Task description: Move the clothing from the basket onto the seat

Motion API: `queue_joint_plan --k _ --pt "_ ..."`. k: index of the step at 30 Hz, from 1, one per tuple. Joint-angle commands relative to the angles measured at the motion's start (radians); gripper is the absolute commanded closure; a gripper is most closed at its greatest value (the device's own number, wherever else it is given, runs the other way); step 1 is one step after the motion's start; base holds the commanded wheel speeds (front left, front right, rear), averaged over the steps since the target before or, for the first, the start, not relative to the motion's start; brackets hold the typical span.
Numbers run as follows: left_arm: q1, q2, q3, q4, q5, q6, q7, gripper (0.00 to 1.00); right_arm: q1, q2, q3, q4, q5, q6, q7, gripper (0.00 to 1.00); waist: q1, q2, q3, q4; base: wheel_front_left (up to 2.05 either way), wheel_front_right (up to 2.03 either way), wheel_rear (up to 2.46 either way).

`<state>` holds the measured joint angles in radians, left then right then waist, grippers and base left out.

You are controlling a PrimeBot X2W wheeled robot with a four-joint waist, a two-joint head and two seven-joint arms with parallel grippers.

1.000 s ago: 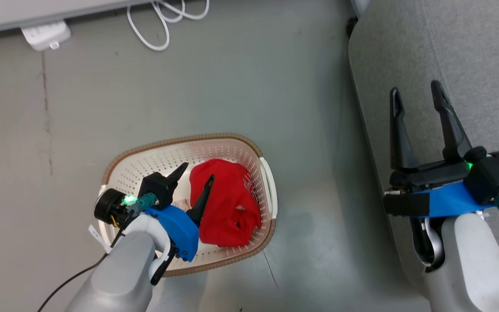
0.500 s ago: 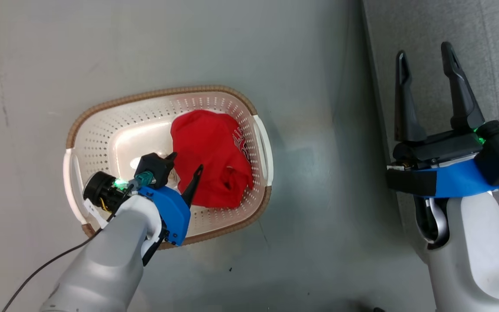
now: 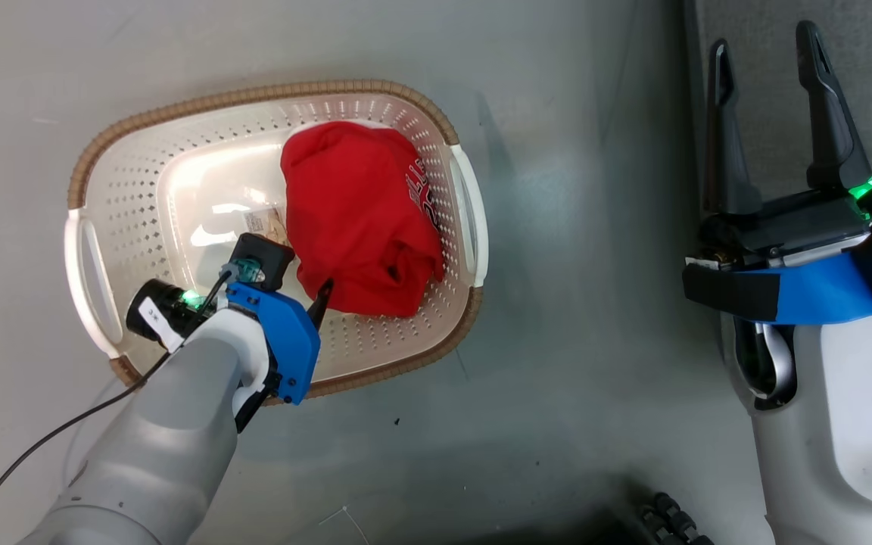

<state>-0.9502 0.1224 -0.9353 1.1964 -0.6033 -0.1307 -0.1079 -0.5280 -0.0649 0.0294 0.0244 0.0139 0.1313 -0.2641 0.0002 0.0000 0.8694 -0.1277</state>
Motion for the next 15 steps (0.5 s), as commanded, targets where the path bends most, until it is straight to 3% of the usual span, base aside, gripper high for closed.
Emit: queue_joint_plan --k 1,15 --pt "-0.020 0.011 -0.013 0.001 -0.016 0.001 0.013 0.00 -0.020 -0.001 0.000 -0.008 -0.004 -0.001 -0.001 0.00 -0.0002 0.0000 0.027 0.001 0.00 0.00 0.00" --pt "-0.088 0.019 -0.107 -0.031 -0.120 0.001 0.027 0.00 -0.038 0.003 0.005 -0.028 -0.011 -0.001 -0.001 0.00 -0.0002 0.0000 0.110 -0.002 0.00 0.00 0.00"
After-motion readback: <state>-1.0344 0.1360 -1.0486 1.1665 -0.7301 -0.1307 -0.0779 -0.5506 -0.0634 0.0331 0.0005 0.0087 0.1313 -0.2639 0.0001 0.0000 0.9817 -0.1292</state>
